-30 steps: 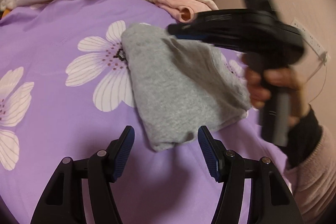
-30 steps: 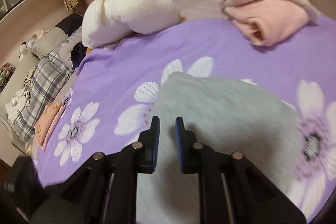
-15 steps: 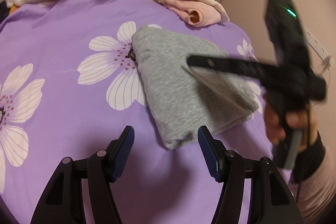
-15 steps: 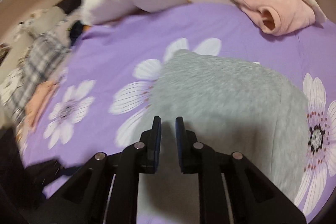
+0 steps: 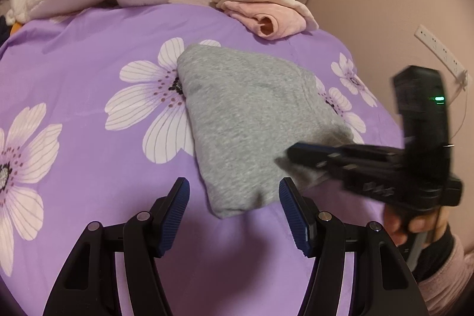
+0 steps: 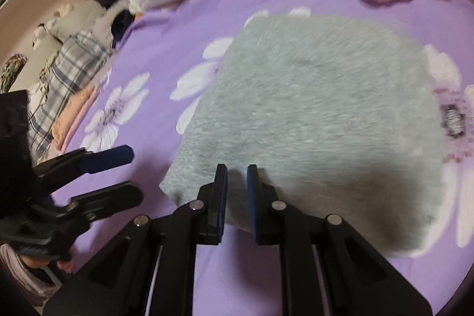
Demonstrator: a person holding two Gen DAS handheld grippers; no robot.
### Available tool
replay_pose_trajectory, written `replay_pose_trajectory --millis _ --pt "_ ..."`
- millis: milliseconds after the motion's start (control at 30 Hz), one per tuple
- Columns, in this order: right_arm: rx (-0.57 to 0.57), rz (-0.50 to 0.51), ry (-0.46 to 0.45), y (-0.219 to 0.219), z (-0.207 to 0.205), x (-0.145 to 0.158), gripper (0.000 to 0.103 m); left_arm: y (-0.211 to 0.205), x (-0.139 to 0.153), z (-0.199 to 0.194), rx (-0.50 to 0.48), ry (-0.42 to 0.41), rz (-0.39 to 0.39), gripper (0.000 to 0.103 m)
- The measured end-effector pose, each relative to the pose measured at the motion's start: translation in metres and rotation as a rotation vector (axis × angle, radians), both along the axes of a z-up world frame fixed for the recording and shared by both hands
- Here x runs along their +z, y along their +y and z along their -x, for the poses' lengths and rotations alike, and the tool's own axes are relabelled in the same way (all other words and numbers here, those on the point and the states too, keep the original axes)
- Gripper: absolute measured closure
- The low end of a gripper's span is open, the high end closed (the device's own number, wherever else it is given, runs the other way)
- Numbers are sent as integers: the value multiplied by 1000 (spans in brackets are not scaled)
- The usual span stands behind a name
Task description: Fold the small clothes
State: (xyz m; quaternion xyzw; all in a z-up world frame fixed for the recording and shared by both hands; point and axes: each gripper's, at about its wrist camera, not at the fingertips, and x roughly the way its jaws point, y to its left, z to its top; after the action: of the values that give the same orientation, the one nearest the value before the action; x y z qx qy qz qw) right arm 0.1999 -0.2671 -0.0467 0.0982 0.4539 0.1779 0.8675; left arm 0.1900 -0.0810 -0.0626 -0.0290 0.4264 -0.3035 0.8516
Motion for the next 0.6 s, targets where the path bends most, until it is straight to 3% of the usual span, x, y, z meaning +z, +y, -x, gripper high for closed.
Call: replay_pose_trajectory --millis 167,267,467,600 --pt "-136 63 -96 -36 15 23 88 -14 5 -1 -18 -39 -19 41" --pt "-180 64 -98 -52 11 23 88 -25 8 -3 -34 -57 -18 41" --pt "-248 78 22 -71 -2 -13 91 -52 1 -12 -67 -60 -38 41" --pt "-252 40 30 -75 -1 -22 91 -64 -20 -20 -80 -29 -103 41"
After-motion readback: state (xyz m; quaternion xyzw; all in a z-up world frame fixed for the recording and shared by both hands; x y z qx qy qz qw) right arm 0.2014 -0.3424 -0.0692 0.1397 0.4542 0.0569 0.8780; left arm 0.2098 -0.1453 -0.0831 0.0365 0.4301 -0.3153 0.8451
